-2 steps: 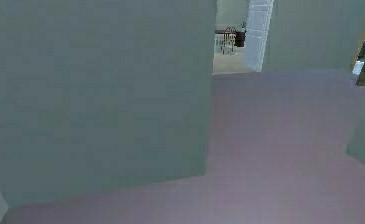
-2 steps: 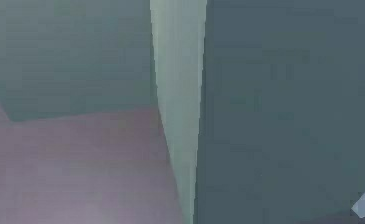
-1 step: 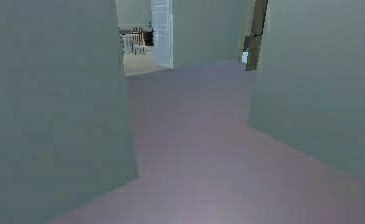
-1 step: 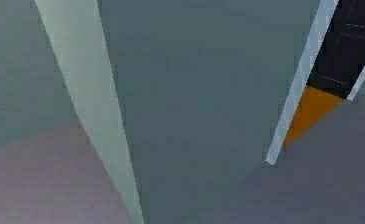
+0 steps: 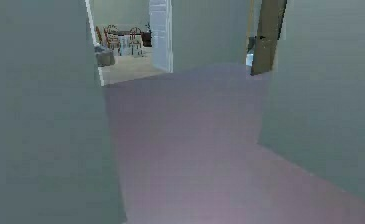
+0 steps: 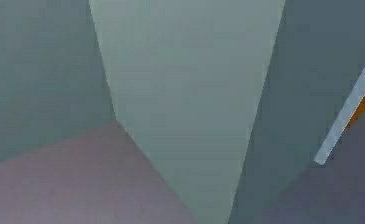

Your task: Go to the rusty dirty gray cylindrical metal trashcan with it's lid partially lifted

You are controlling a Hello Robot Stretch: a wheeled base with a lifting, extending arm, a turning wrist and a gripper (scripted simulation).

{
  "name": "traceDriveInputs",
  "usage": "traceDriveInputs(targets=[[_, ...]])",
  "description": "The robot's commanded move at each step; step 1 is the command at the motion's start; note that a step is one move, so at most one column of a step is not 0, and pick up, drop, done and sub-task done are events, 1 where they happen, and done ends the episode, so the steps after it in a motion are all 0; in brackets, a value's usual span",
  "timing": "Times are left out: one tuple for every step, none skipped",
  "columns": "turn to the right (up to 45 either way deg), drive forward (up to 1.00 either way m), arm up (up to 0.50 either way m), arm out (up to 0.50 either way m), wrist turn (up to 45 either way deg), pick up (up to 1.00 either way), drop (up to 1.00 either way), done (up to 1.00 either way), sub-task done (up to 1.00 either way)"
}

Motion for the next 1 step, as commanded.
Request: traceDriveInputs(targets=[[45.0,0.0,0.0,0.0,0.0,0.0,0.0,0.0,0.0]])
